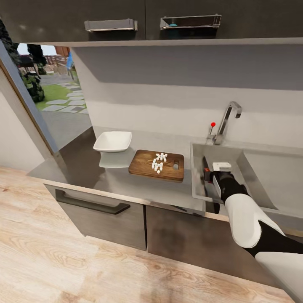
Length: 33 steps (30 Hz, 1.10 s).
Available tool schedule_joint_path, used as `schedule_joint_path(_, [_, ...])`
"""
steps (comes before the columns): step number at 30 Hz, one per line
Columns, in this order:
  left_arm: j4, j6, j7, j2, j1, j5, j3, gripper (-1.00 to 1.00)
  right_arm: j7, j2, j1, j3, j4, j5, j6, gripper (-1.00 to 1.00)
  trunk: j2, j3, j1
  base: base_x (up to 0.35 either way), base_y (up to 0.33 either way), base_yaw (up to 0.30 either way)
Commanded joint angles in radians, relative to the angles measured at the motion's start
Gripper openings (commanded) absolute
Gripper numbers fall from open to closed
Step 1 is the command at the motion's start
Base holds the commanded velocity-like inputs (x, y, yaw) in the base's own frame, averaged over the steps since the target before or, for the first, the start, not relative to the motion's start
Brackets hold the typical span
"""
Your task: In the kitchen, take the Vidalia onion out of the sink, dice it on the chopping board with the paring knife, put the diced onion into the bowl on the countertop, then place both the paring knife and the chopping board into the sink.
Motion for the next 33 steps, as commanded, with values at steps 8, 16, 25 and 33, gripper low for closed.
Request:
schedule_joint_path(8, [0.004, -0.008, -0.003, 0.000, -0.002, 0.003, 0.007, 1.00, -0.021, 0.001, -0.001, -0.005, 0.013, 0.005, -0.017, 1.00, -0.001, -0.001, 0.000, 0.000, 0.000, 0.000])
schedule_joint_path(16, [0.004, -0.008, -0.003, 0.000, -0.002, 0.003, 0.007, 1.00, -0.022, 0.001, -0.001, -0.005, 0.014, 0.004, -0.020, 1.00, -0.001, -0.001, 0.000, 0.000, 0.000, 0.000])
schedule_joint_path(25, [0.004, -0.008, -0.003, 0.000, -0.002, 0.003, 0.007, 1.00, -0.021, 0.000, -0.001, -0.005, 0.014, 0.005, -0.020, 1.00, -0.001, -0.001, 0.000, 0.000, 0.000, 0.000])
schedule_joint_path(33, [0.004, -0.008, -0.003, 0.000, -0.002, 0.003, 0.007, 1.00, -0.021, 0.000, -0.001, -0.005, 0.008, 0.006, -0.022, 1.00, -0.001, -0.001, 0.000, -0.026, 0.000, 0.000])
